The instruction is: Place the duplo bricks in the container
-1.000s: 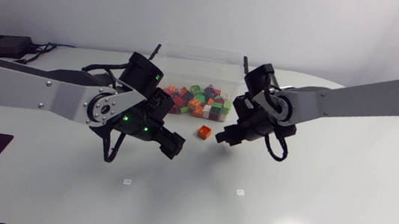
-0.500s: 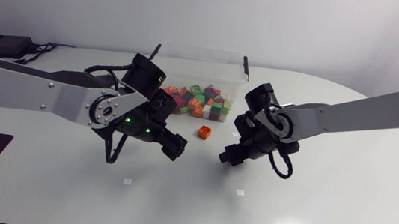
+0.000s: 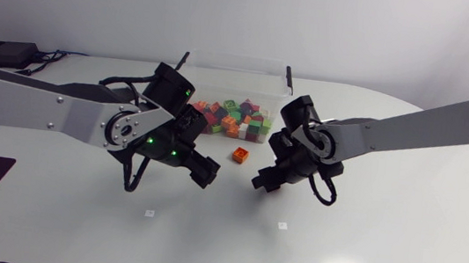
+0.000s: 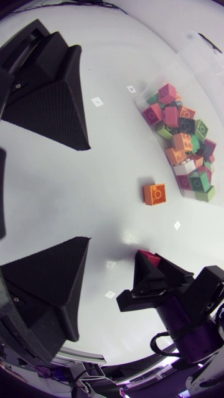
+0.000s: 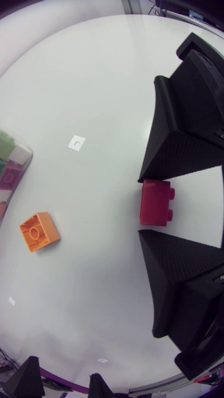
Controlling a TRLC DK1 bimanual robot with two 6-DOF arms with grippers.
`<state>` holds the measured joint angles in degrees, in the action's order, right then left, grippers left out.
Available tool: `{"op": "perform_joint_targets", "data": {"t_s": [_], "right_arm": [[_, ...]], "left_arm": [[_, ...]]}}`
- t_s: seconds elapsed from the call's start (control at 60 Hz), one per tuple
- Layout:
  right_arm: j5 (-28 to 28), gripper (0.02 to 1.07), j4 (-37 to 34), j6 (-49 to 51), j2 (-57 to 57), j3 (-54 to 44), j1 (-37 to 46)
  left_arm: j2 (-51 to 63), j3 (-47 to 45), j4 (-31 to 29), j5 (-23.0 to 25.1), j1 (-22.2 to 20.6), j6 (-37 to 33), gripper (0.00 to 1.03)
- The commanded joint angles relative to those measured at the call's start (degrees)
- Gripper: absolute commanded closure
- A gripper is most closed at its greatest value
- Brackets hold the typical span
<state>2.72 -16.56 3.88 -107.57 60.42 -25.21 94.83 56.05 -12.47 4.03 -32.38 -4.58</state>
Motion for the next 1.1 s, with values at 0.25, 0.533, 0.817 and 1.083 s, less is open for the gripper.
{"op": "perform_joint_targets", "data": {"t_s": [0.25, 0.533, 0.817, 1.083], "right_arm": [[-1.5, 0.75, -2.0, 0.0, 0.3, -0.1, 0.1], [0.1, 0.75, -2.9, 0.1, 7.5, -4.2, 2.6], [3.1, 0.75, -3.7, 0.1, 16.0, -9.1, 5.2], [5.1, 0.75, -5.7, 0.1, 22.4, -10.8, 7.2]], "left_arm": [[2.7, 2.8, 1.7, 0.3, -0.4, -0.3, 0.07], [10.9, 9.7, 1.5, 0.3, -3.0, 1.8, 0.07], [20.9, 20.2, -2.6, 0.3, -2.2, 1.8, 0.09], [29.6, 31.9, -9.9, 0.2, -1.5, 3.2, 0.18]]}}
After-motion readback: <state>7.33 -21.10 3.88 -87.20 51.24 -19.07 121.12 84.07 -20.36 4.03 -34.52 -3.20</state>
